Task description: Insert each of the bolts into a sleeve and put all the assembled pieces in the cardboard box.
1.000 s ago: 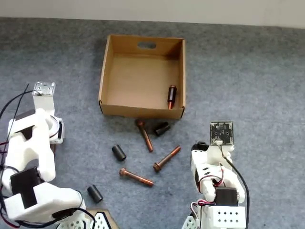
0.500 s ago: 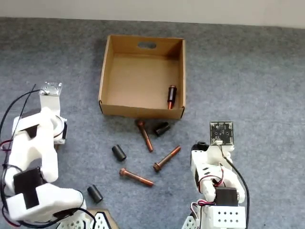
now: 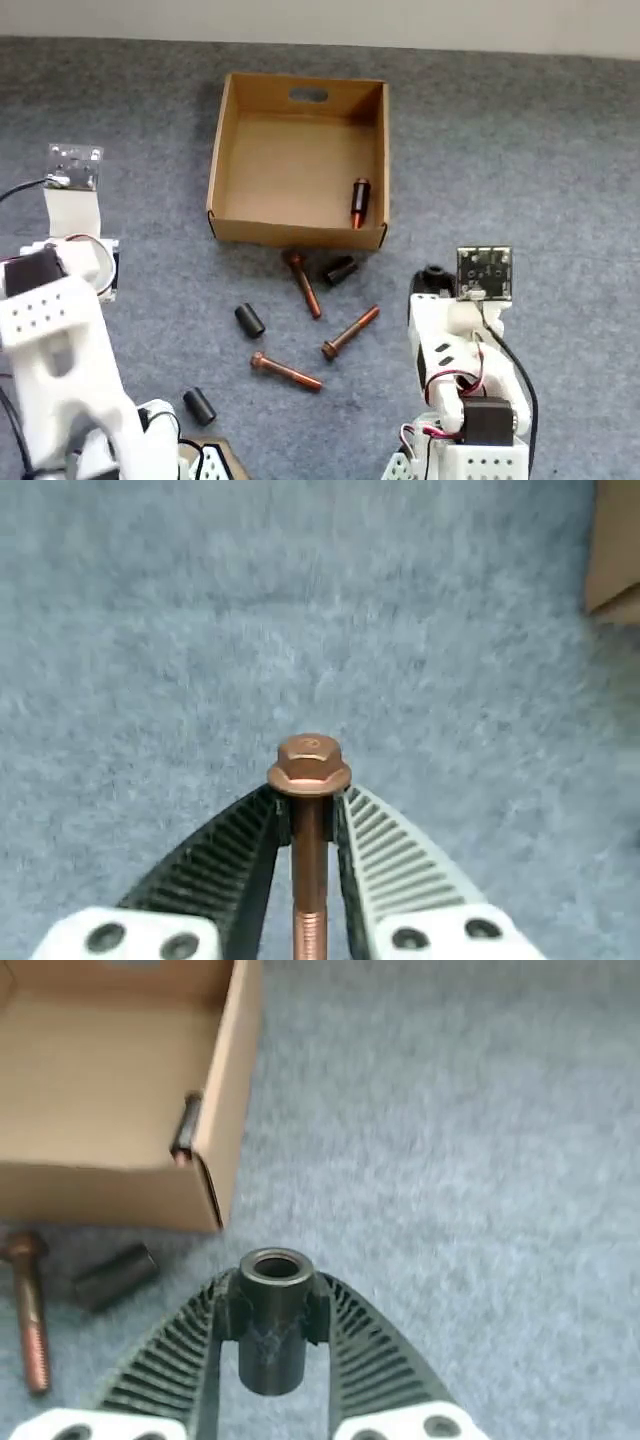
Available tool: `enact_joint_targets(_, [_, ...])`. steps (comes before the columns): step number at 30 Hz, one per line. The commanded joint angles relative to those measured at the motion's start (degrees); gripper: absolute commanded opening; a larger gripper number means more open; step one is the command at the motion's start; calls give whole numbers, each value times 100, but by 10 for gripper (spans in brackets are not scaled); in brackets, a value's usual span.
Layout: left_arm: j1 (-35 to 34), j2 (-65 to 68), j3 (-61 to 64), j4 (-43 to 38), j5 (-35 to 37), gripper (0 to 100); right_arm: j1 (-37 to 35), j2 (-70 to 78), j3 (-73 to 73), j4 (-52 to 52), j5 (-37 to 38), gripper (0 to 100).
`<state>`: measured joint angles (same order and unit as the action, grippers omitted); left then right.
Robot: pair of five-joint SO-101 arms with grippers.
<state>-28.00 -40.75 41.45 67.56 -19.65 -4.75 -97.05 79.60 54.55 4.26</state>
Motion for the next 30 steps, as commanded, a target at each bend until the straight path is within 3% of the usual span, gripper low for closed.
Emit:
enact_joint_targets(1, [593, -840, -295, 0, 985, 10, -602, -40, -567, -57, -18, 7])
enact_joint_targets(4, [1288, -1358, -295, -9, 1670, 10, -1305, -40, -532, -593, -18, 7])
enact_joint_targets(8, [2158, -1965, -303, -229, 2013, 10, -1807, -40, -154, -1895, -18, 7])
enact_joint_targets(15, [2615, -3055, -259, -1292, 2752, 10, -2387, -40, 699, -3881, -18, 7])
enact_joint_targets(23, [4048, -3327, -251, -2365, 2989, 10, -2369, -40, 1086, -4259, -35, 7])
enact_joint_targets(30, [5235, -2475, -251, -3455, 2989, 10, -2369, -48, 1086, -4242, -35, 7])
